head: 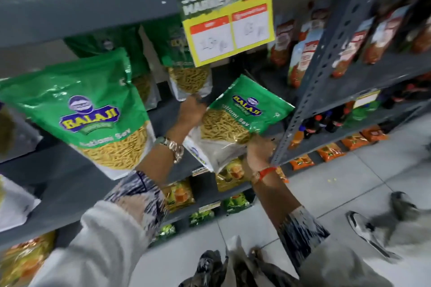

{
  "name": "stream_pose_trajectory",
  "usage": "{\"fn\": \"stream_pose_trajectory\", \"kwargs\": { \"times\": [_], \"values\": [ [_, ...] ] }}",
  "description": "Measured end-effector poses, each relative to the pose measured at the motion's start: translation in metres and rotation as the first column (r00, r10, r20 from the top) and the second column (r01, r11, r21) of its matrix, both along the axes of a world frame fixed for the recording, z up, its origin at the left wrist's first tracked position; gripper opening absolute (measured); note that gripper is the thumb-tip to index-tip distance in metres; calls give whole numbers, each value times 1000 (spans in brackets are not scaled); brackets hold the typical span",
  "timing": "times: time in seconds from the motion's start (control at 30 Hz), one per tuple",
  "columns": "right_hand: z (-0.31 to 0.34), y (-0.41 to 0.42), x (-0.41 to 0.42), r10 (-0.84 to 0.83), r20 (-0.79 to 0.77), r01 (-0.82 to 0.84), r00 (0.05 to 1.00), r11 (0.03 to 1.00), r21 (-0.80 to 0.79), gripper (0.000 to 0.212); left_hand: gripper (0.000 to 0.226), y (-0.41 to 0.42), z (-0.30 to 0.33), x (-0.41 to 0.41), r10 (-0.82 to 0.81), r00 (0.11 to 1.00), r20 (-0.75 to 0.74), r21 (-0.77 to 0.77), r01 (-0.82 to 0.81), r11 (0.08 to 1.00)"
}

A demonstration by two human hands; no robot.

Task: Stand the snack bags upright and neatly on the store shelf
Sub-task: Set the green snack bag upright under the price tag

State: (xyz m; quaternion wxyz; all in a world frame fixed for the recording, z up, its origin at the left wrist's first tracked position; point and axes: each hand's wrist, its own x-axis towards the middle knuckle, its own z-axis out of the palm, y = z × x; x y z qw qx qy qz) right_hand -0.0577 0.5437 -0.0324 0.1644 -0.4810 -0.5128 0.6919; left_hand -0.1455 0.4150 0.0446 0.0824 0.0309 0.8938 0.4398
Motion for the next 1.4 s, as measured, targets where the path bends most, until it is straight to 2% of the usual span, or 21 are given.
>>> {"fn": "stream_pose_trajectory", "kwargs": {
  "times": [0.07,0.13,0.2,0.27,0.33,0.4,0.47,0.53,0.6,0.67,0.77,0.87,1.1,1.2,1.27,1.4],
  "values": [
    [-13,0,1,79,-38,-82,996,992,-95,21,15,6,-6,-17,-72,985,155,39,67,997],
    [-3,-5,8,74,-64,-81,995,991,-105,26,11,7,-10,-23,-152,955,253,83,135,987],
    [3,-1,9,43,-108,-60,993,985,-163,30,25,7,-11,-23,-196,944,264,111,172,979],
    [4,2,10,38,-100,-60,994,974,-220,30,31,8,-13,-26,-175,959,223,70,163,984],
    [4,11,12,35,-82,-53,996,974,-221,31,24,6,-16,-24,-157,951,266,127,127,984],
    [5,21,13,95,-87,-113,992,965,-236,32,8,4,-20,-19,-109,956,271,184,59,981],
    [9,27,16,148,-98,-169,984,947,-274,29,13,0,-25,-12,9,968,249,224,-67,972],
    [15,33,20,120,-82,-139,989,943,-301,27,7,-3,-23,3,122,970,211,204,-166,965],
    [17,35,23,130,-116,-162,985,930,-331,23,7,-9,-24,20,176,959,222,291,-237,927],
    [23,39,27,183,-183,-234,966,919,-317,16,20,-14,-22,39,219,945,242,398,-303,866],
    [32,44,38,275,-289,-352,917,899,-262,12,23,-25,-20,67,244,931,272,511,-354,783],
    [38,44,49,341,-309,-415,888,883,-219,9,28,-35,-17,90,258,918,300,572,-390,722],
    [48,37,56,388,-344,-449,855,886,-119,9,28,-46,-23,105,291,911,291,597,-411,689],
    [60,32,44,447,-384,-494,808,869,-27,19,30,-42,-21,100,326,900,288,630,-435,644],
    [69,31,33,472,-415,-503,778,863,38,18,30,-41,-20,93,340,903,262,652,-425,628],
    [87,27,9,465,-463,-490,755,868,72,29,29,-34,-8,75,358,923,143,640,-362,678]
  ]
}}
